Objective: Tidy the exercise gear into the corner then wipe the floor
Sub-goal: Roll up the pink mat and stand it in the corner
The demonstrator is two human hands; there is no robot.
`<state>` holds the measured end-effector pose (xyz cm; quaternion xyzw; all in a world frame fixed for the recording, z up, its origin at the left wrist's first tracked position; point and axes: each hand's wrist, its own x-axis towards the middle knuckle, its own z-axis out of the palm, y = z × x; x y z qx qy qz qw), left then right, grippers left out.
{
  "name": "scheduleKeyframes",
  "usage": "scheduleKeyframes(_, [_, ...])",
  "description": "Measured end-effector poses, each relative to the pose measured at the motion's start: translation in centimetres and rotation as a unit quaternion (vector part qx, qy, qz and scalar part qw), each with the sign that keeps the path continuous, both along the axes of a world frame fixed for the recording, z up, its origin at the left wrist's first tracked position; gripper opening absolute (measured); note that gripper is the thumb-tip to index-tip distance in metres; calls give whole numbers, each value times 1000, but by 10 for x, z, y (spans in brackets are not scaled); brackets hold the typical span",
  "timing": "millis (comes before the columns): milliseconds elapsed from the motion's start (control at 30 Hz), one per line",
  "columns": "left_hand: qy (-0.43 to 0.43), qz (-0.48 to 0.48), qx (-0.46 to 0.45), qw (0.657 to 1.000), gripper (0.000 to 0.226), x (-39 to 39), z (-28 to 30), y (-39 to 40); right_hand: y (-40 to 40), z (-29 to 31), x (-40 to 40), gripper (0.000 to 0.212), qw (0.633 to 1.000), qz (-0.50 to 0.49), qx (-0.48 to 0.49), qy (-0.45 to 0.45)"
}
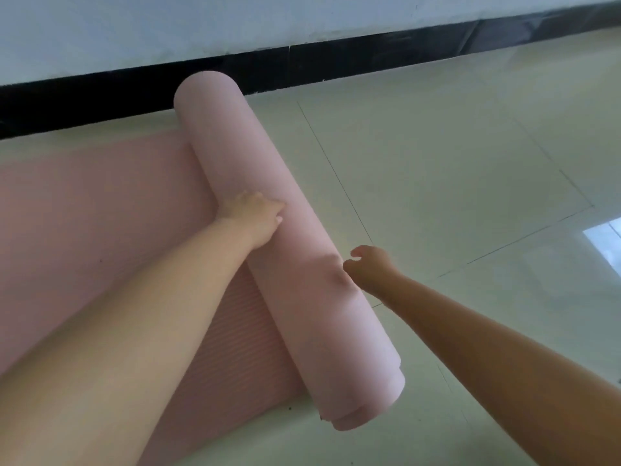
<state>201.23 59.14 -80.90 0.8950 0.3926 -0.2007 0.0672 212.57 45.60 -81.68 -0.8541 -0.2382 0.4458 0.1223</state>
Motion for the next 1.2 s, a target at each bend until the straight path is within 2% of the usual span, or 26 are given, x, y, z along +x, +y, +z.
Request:
scheduleKeyframes(67, [-12, 38, 3, 999, 39, -9, 1, -3, 5, -1, -11, 36, 995, 70, -34, -57])
scheduleKeyframes(200, [-33, 102, -6, 994, 48, -14, -1, -5, 27, -4, -22, 12, 988, 147, -22, -45])
scheduleKeyframes(233, [-49, 121, -16, 991, 51, -17, -6, -5, 32, -5, -22, 19, 986, 161, -25, -31])
scheduleKeyframes(300, [-92, 156, -29, 983, 53, -26, -17, -5, 42, -7, -17, 17, 979, 202, -23, -7])
scheduleKeyframes(367, [-137, 203, -56, 968, 54, -33, -27, -12, 44, -10, -6, 29, 978, 208, -11, 26])
scheduleKeyframes(433, [-203, 300, -115, 925, 55, -39, -35, -23, 40, -15, 0, 54, 979, 191, 6, 65])
scheduleKeyframes(500, [-256, 375, -166, 875, 56, -39, -40, -33, 33, -23, 0, 62, 980, 182, 31, 69])
scheduleKeyframes(567, [-302, 406, -179, 844, 60, -34, -46, -36, 25, -30, 0, 61, 983, 161, 60, 68])
scheduleKeyframes(733, [-420, 501, -177, 736, 78, -22, -53, -43, 16, -37, 5, 55, 980, 66, 102, 155])
scheduleKeyframes(833, [-453, 524, -159, 703, 78, -18, -55, -46, 10, -39, 6, 53, 978, 53, 127, 158])
scheduleKeyframes(967, [-458, 513, -131, 714, 68, -17, -56, -45, 6, -43, 1, 53, 973, 21, 152, 169])
scheduleKeyframes(1200, [-466, 483, -120, 732, 55, -28, -61, -37, 6, -46, -12, 58, 977, 43, 164, 132])
